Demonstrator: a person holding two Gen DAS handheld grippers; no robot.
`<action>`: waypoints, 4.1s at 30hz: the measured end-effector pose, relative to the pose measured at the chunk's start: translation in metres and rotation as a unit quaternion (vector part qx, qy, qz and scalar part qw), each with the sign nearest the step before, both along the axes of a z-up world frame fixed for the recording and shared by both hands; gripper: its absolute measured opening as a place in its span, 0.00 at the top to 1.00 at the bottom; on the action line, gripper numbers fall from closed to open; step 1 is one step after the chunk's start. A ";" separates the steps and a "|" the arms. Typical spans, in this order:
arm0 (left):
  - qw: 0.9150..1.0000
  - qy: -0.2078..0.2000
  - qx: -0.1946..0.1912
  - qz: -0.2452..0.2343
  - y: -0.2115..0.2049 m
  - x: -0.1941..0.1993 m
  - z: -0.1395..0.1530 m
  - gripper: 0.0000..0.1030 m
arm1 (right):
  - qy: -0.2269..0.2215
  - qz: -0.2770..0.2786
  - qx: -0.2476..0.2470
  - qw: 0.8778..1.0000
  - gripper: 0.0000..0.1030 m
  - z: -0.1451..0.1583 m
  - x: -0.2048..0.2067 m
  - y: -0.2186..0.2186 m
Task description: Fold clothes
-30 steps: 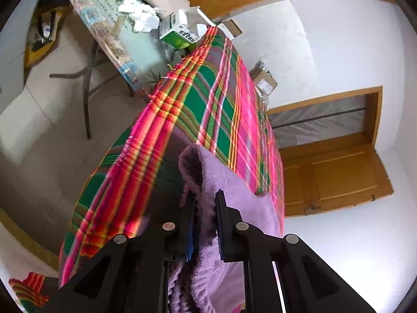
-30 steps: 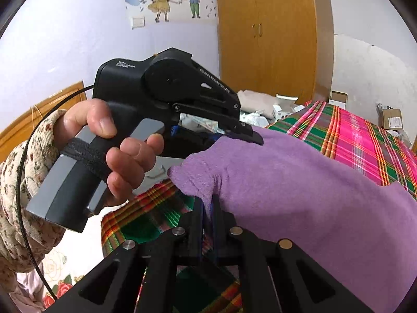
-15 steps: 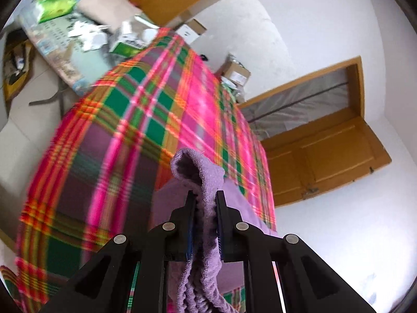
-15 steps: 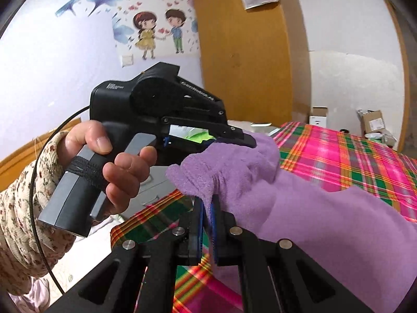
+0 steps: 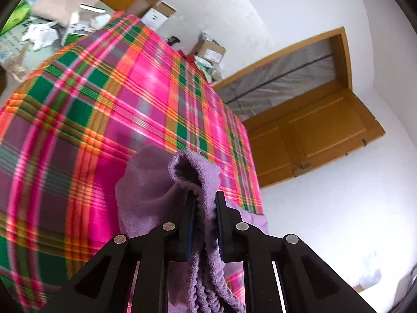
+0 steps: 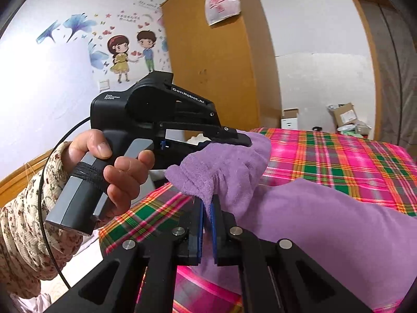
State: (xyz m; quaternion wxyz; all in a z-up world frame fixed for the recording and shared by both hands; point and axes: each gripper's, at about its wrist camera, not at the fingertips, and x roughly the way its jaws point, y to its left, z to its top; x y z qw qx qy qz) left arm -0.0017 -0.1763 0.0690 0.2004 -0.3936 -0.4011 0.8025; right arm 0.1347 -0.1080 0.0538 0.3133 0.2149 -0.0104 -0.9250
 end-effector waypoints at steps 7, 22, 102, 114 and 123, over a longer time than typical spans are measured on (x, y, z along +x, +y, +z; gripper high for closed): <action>0.999 -0.012 -0.009 -0.033 0.048 -0.020 -0.003 0.86 | -0.017 -0.043 -0.018 0.999 0.95 -0.004 0.001 0.039; 0.996 -0.066 -0.013 -0.061 0.097 -0.058 -0.045 0.86 | -0.081 -0.076 -0.026 0.993 0.95 -0.038 -0.024 0.078; 0.996 -0.046 -0.076 0.028 0.046 0.039 -0.094 0.82 | -0.193 -0.180 -0.093 0.960 0.67 -0.040 -0.127 0.188; 0.995 -0.044 -0.081 0.023 0.047 0.038 -0.092 0.82 | -0.178 -0.191 -0.054 0.964 0.95 -0.033 -0.162 0.184; 0.995 -0.056 -0.077 0.031 0.040 0.043 -0.098 0.82 | -0.200 -0.239 0.039 0.949 0.84 -0.053 -0.175 0.173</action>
